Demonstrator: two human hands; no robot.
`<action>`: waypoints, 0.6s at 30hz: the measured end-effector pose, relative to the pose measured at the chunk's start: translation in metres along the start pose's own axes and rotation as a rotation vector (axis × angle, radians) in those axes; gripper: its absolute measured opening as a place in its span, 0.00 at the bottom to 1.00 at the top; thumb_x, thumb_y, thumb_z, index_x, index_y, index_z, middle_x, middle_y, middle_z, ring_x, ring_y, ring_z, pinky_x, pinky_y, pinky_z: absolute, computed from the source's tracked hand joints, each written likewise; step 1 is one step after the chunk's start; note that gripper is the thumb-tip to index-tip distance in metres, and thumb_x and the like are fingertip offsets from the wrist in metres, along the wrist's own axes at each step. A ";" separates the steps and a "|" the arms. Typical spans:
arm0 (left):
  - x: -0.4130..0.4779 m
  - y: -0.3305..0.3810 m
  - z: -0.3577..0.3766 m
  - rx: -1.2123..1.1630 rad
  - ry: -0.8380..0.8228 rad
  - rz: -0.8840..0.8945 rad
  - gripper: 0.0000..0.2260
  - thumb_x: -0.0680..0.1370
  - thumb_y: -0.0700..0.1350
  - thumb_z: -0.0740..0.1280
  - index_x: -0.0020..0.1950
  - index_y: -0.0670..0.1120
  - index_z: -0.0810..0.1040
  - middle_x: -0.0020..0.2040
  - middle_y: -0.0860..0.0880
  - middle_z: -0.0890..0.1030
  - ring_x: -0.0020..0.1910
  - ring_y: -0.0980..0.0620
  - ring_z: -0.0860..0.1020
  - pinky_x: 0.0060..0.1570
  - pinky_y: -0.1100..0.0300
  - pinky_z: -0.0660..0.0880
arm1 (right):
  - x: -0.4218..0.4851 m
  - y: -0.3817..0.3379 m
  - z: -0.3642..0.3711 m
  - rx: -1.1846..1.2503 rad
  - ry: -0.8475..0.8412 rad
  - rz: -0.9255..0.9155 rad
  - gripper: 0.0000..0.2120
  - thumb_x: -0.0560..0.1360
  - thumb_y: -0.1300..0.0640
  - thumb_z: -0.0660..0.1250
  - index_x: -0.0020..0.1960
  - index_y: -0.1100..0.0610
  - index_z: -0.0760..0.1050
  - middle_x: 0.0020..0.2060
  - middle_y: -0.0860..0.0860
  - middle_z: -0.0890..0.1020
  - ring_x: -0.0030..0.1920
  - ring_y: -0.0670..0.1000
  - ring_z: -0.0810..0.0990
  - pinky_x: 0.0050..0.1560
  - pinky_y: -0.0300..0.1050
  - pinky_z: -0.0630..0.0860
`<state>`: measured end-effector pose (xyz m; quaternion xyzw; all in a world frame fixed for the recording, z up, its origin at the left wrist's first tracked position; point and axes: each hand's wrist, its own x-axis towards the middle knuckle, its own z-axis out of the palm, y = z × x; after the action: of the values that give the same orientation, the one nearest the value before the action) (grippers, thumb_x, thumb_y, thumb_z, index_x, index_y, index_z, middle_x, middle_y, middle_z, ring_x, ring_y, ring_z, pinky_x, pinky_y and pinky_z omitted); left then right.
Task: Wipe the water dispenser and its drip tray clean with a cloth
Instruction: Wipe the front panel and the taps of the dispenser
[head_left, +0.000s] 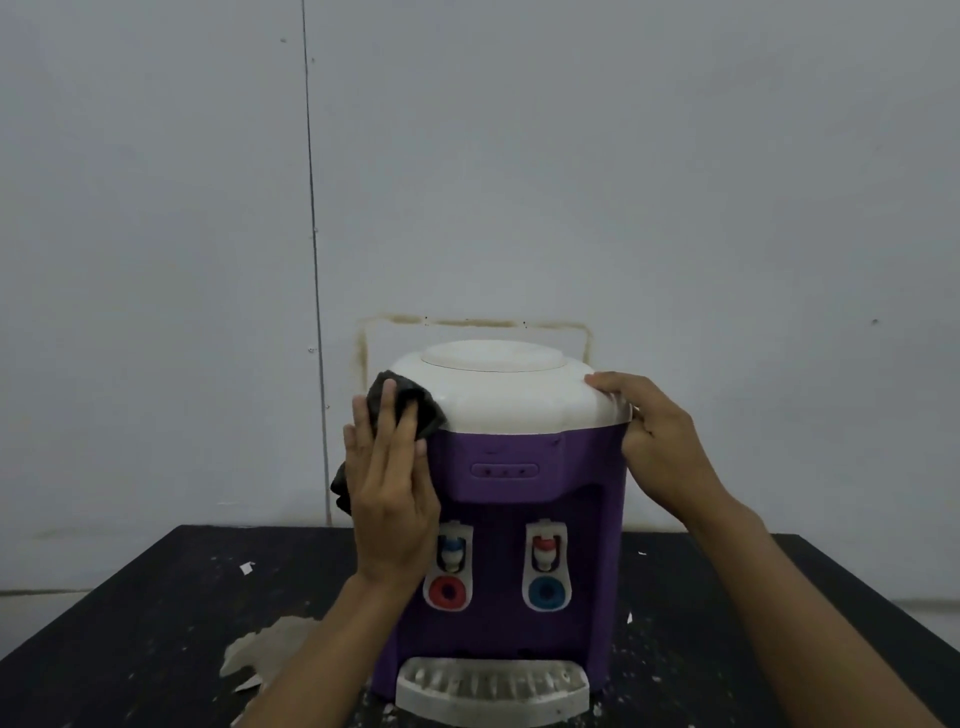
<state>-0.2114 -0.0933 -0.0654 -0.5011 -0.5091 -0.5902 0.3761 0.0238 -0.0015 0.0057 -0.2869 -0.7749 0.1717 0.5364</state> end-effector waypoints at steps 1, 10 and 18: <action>0.002 0.011 0.004 0.006 -0.003 0.021 0.18 0.85 0.42 0.56 0.74 0.39 0.70 0.77 0.40 0.67 0.79 0.36 0.59 0.78 0.40 0.55 | 0.000 0.000 0.001 0.007 0.002 0.001 0.32 0.71 0.78 0.52 0.65 0.52 0.76 0.64 0.47 0.76 0.65 0.49 0.71 0.63 0.38 0.70; 0.003 0.014 -0.001 0.004 -0.025 0.025 0.18 0.85 0.41 0.56 0.74 0.37 0.70 0.77 0.41 0.67 0.80 0.41 0.60 0.75 0.37 0.62 | 0.003 0.003 -0.004 0.028 -0.030 0.012 0.33 0.71 0.77 0.52 0.63 0.50 0.78 0.65 0.48 0.76 0.66 0.50 0.72 0.60 0.34 0.71; 0.011 0.070 0.027 0.175 -0.121 0.329 0.16 0.81 0.34 0.65 0.68 0.40 0.78 0.75 0.44 0.71 0.78 0.40 0.63 0.77 0.41 0.58 | 0.003 0.009 -0.005 0.137 -0.053 0.028 0.34 0.70 0.77 0.52 0.62 0.47 0.79 0.64 0.43 0.77 0.66 0.46 0.73 0.64 0.39 0.74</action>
<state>-0.1417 -0.0796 -0.0398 -0.5777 -0.4914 -0.4428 0.4783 0.0301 0.0070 0.0045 -0.2558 -0.7710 0.2395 0.5318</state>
